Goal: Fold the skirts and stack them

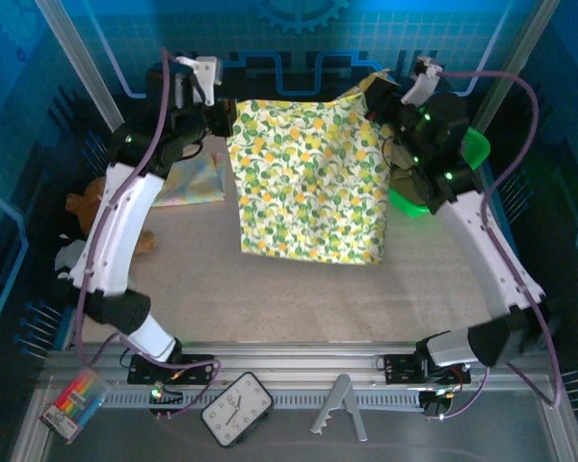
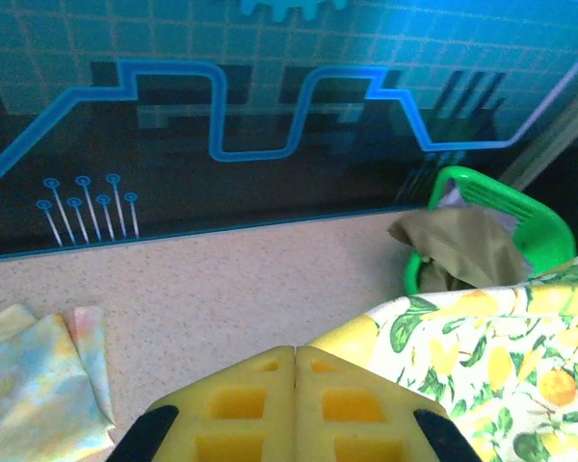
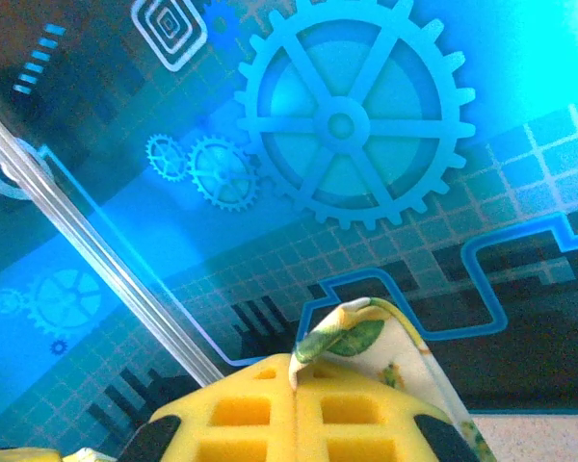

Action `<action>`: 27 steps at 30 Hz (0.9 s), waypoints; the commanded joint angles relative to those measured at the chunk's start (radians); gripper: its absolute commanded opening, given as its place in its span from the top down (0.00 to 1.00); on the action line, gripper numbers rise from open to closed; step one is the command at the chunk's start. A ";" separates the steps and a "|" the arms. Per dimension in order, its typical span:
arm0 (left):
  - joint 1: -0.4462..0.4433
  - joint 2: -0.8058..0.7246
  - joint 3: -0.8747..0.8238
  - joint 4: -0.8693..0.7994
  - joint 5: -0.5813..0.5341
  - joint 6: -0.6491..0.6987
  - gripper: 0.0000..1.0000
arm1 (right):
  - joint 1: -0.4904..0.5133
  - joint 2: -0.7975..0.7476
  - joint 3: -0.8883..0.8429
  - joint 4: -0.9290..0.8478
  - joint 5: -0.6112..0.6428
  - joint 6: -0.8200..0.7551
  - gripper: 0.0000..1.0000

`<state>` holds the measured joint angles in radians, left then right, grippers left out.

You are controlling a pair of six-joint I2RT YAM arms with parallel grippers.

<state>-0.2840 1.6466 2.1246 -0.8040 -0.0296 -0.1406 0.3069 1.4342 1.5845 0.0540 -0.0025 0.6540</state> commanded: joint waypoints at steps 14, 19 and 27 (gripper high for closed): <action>0.023 -0.063 -0.193 0.136 -0.004 0.184 1.00 | -0.007 0.124 0.140 -0.050 -0.140 -0.094 1.00; -0.070 -0.288 -0.828 0.358 -0.075 0.169 1.00 | -0.009 -0.036 -0.307 -0.128 -0.191 -0.132 1.00; -0.335 -0.498 -1.278 0.274 -0.131 -0.077 1.00 | -0.018 -0.311 -0.932 -0.291 -0.143 -0.011 0.95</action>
<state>-0.5816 1.2629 0.8604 -0.5297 -0.1383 -0.1036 0.3000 1.2270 0.7177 -0.1680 -0.1608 0.5926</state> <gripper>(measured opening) 0.052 0.065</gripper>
